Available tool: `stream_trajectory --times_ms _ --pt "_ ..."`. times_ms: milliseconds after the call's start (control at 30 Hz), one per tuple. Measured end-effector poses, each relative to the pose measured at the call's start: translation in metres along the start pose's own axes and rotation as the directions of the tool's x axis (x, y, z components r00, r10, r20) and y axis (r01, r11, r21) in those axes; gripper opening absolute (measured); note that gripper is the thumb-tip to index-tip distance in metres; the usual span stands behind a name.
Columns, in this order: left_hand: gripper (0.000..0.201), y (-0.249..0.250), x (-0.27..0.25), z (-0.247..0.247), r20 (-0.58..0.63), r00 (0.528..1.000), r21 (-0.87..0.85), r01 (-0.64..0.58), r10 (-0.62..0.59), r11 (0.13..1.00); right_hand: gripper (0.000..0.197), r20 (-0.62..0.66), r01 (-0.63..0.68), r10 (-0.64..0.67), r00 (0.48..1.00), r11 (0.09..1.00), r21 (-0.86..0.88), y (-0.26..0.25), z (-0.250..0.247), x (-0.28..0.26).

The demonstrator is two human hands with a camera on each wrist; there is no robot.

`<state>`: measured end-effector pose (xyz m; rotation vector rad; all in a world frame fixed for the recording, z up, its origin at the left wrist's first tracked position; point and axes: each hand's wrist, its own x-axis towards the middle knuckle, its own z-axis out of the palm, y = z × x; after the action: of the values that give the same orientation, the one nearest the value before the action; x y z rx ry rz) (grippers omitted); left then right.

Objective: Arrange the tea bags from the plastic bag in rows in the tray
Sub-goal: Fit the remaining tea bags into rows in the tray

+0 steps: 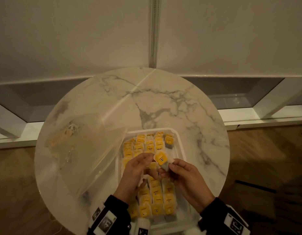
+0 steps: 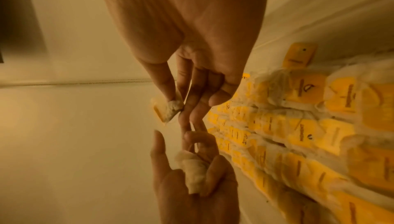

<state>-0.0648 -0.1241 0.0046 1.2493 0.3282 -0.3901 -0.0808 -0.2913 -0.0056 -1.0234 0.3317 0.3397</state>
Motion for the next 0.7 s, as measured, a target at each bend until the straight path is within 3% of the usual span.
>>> stream_trajectory --times_ms 100,167,267,333,367,433,567,700 --pt "0.007 0.001 0.000 0.007 -0.008 0.982 0.151 -0.183 0.187 0.971 0.024 0.068 -0.009 0.018 0.998 0.992 -0.128 0.004 -0.007 -0.002" --pt "0.007 0.001 0.004 0.005 0.033 0.948 0.302 -0.311 0.316 0.901 0.026 0.084 0.075 -0.050 0.995 0.939 -0.336 0.000 -0.013 -0.004" --pt "0.006 0.003 0.008 -0.001 0.208 0.881 0.601 -0.457 0.424 0.655 0.029 0.134 0.269 -0.238 0.962 0.734 -0.623 -0.014 -0.021 -0.004" --pt "0.010 0.009 0.009 -0.002 0.326 0.851 0.654 -0.517 0.411 0.552 0.021 0.210 0.315 -0.242 0.947 0.577 -0.753 -0.022 -0.021 -0.003" --pt "0.017 0.010 0.009 -0.002 0.358 0.842 0.664 -0.534 0.404 0.524 0.015 0.238 0.321 -0.218 0.946 0.543 -0.776 -0.024 -0.020 -0.002" --pt "0.016 0.012 0.012 -0.001 0.348 0.842 0.670 -0.531 0.413 0.518 0.006 0.248 0.317 -0.197 0.949 0.583 -0.749 -0.029 -0.018 0.002" --pt "0.014 0.016 0.011 -0.002 0.175 0.898 0.516 -0.433 0.404 0.739 0.012 0.147 0.292 -0.253 0.956 0.795 -0.532 -0.038 -0.020 0.008" --pt "0.006 0.011 0.010 -0.006 0.131 0.911 0.518 -0.399 0.391 0.757 0.005 0.133 0.275 -0.241 0.961 0.832 -0.481 -0.042 -0.022 0.010"
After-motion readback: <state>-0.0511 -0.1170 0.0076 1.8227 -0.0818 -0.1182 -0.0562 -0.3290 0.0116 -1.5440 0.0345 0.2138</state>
